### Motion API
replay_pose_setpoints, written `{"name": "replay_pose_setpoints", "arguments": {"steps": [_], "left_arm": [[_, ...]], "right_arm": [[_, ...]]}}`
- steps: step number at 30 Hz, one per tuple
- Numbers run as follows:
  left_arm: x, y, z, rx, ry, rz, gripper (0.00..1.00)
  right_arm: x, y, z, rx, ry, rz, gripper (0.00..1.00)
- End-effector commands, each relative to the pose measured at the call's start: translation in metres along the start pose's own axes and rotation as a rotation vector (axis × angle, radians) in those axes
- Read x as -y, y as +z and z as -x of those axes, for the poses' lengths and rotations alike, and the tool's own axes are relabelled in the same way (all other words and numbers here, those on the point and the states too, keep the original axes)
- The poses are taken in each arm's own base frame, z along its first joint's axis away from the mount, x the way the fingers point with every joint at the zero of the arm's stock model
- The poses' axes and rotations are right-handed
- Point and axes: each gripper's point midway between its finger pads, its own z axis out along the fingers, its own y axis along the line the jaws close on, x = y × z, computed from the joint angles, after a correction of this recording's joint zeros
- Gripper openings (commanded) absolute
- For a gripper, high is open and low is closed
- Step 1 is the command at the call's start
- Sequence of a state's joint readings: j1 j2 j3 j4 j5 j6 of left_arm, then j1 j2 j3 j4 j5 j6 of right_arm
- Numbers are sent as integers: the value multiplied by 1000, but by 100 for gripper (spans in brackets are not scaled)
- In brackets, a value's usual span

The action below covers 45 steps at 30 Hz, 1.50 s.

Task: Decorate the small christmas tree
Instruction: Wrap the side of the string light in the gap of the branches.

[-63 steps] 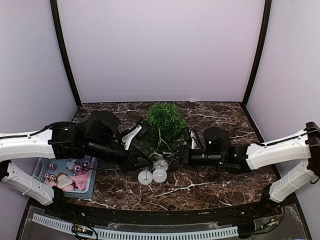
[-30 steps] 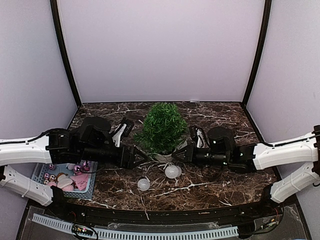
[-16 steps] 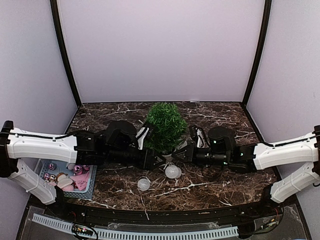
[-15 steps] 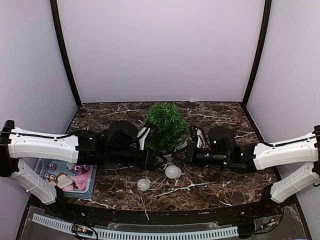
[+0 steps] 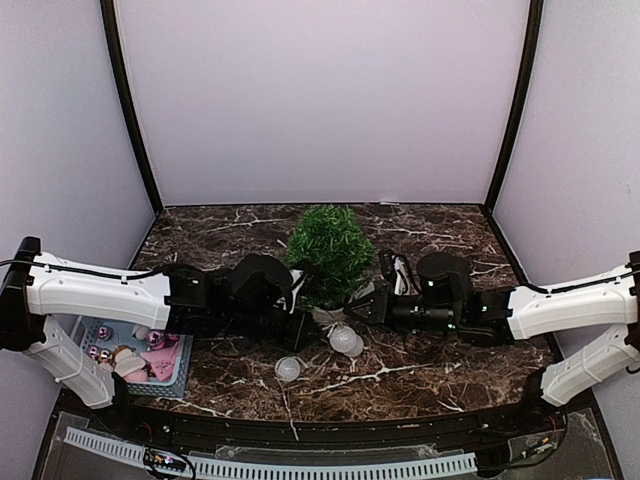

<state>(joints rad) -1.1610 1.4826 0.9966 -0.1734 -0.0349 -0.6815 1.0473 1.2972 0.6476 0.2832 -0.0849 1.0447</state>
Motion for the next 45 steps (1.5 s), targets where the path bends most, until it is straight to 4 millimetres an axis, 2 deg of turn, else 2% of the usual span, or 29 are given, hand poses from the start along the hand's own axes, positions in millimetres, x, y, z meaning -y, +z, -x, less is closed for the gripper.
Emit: {"name": "replay_pose_setpoints", "arguments": {"steps": [1, 6, 15, 21, 25, 30, 33, 34, 36, 38, 42, 43, 44, 45], "left_arm": [[-5, -9, -12, -7, -18, -10, 0], [-20, -13, -30, -21, -66, 9, 0], [-39, -30, -42, 1, -119, 42, 0], [-65, -39, -62, -13, -158, 110, 0], [-74, -52, -67, 22, -188, 107, 0], [-76, -72, -64, 90, -231, 59, 1], [-79, -86, -62, 132, -249, 44, 13], [-79, -89, -60, 143, -246, 38, 27], [-73, -98, -51, 179, -229, 8, 43], [-62, -106, -39, 213, -188, -32, 54], [-34, -115, -15, 251, -56, -100, 63], [-29, -108, -15, 233, -28, -105, 63], [-18, -112, -4, 247, 21, -120, 64], [-14, -100, -6, 208, 47, -113, 64]], "right_arm": [[-10, -5, 4, 21, -19, 32, 0], [-6, -7, 4, 27, -16, 15, 0], [-4, -7, 3, 22, -16, 9, 0], [-3, -9, 3, 26, -15, 5, 0], [-2, -9, 3, 29, -16, 2, 0], [-1, -9, 4, 34, -16, -5, 0], [0, -9, 3, 32, -16, -9, 0], [0, -9, 3, 31, -16, -8, 0], [0, -8, 2, 27, -14, -7, 0], [-1, -6, 2, 21, -15, -3, 0], [-1, -4, 1, 13, -17, -2, 0], [-2, -3, 1, 11, -18, 0, 0], [-2, -3, 1, 10, -17, 0, 0], [-2, -2, 1, 8, -18, -1, 0]]}}
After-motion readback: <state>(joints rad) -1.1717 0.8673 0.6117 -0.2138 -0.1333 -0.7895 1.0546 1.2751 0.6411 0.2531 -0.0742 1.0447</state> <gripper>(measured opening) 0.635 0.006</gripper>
